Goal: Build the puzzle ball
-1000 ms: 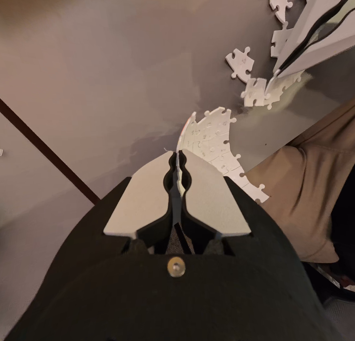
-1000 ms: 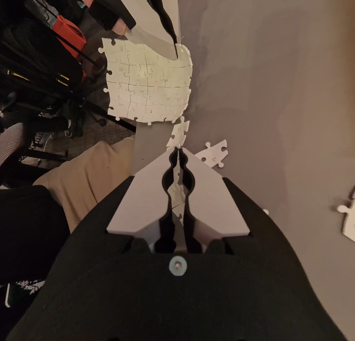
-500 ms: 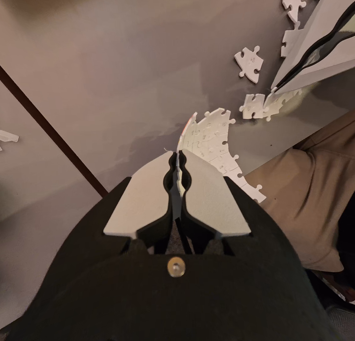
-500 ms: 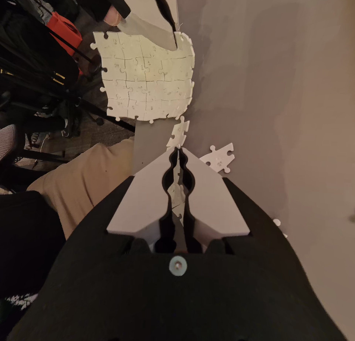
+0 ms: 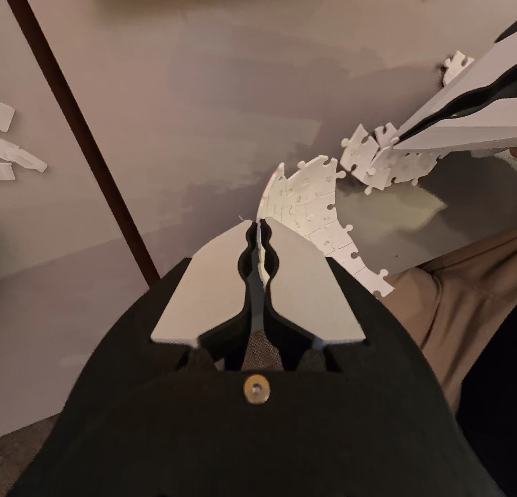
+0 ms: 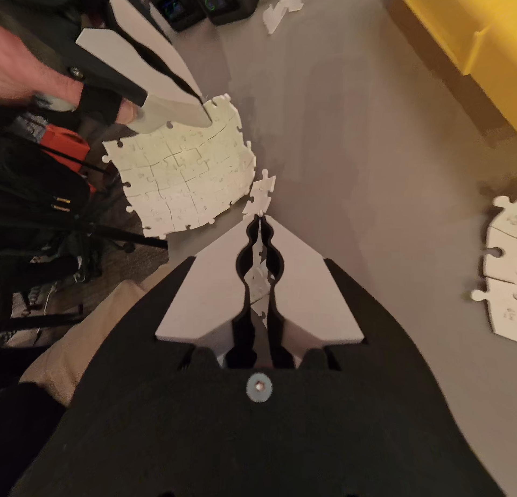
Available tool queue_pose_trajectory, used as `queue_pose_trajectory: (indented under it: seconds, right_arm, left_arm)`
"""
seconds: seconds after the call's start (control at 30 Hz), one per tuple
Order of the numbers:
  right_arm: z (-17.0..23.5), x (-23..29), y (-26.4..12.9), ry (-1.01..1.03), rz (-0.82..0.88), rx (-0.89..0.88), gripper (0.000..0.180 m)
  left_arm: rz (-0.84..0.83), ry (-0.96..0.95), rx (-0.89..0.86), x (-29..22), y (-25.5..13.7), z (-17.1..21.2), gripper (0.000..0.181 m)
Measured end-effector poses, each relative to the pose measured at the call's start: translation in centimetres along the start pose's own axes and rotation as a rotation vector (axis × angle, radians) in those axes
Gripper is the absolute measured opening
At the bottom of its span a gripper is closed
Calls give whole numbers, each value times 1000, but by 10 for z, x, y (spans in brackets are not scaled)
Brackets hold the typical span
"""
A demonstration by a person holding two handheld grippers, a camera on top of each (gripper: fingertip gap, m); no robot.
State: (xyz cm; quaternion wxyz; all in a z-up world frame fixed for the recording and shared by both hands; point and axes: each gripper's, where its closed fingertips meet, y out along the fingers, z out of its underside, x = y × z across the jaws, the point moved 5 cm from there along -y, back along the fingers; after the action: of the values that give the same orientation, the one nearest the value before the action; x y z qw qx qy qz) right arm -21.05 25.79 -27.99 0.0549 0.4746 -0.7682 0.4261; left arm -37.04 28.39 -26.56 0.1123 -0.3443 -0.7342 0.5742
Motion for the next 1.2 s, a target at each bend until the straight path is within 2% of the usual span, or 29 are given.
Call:
queue_pose_trajectory:
  seconds: [0.5, 0.97, 1.07, 1.2]
  right_arm:
    - [-6, -3, 6, 170, 94, -158, 0]
    - [8, -7, 19, 198, 195, -159, 1]
    - [8, -7, 17, 187, 206, -159, 11]
    - [6, -5, 11, 123, 203, -163, 15]
  left_arm:
    - [-65, -151, -78, 4, -1, 5, 3]
    - [-106, -164, -70, 1, -1, 4, 3]
    - [-114, -162, -64, 1, 0, 3, 3]
    - [-115, -159, -63, 0, -1, 2, 3]
